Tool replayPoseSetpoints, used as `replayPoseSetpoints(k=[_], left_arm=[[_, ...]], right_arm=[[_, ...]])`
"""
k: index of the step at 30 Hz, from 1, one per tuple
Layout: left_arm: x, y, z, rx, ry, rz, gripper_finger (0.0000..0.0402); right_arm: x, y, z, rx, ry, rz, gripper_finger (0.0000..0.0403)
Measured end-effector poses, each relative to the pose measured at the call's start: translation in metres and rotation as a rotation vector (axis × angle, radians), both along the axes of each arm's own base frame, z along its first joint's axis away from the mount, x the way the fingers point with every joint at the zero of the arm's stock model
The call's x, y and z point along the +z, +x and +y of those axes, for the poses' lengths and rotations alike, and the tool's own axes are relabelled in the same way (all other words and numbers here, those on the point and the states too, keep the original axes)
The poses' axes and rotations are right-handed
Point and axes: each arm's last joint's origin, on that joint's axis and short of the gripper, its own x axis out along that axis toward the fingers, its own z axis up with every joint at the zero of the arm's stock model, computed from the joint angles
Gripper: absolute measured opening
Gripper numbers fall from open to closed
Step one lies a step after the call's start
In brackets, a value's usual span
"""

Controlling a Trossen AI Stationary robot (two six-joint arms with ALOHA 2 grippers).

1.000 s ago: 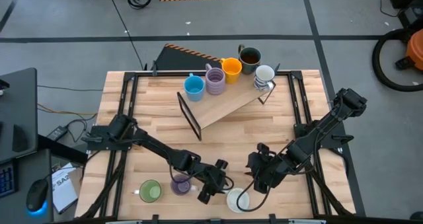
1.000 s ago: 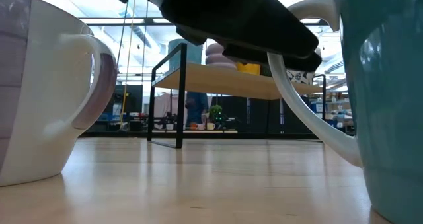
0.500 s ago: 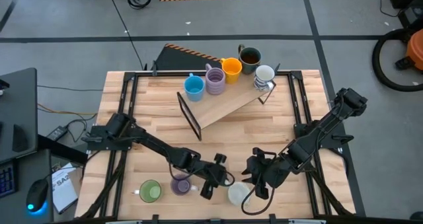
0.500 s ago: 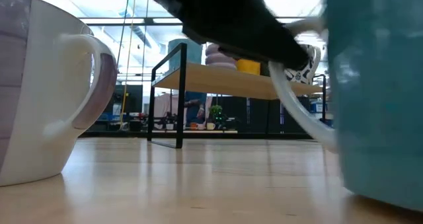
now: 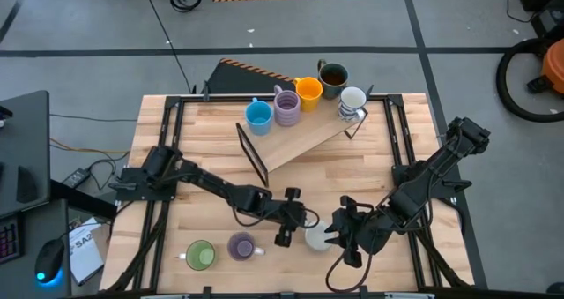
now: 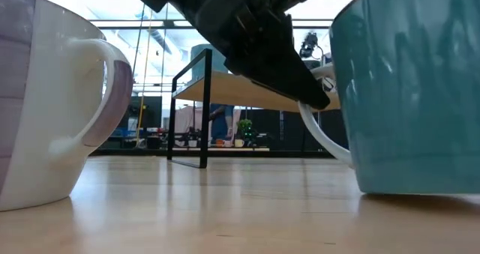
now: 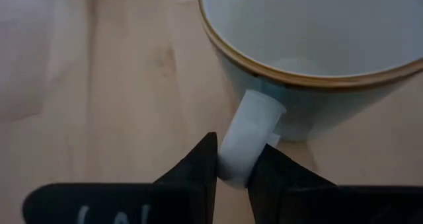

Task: Place coffee mugs
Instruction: Put the light green mug on the shelf

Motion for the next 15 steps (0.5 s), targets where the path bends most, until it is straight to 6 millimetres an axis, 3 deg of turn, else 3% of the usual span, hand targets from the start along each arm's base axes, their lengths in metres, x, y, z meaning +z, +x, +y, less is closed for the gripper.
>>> replayPoseSetpoints(k=[15], left_arm=[[0.014,-0.003,0.018,0.122,0.142,-0.009,0.0069]], right_arm=[[-0.005,-0.008,0.007,-0.060,-0.007,0.018,0.0135]])
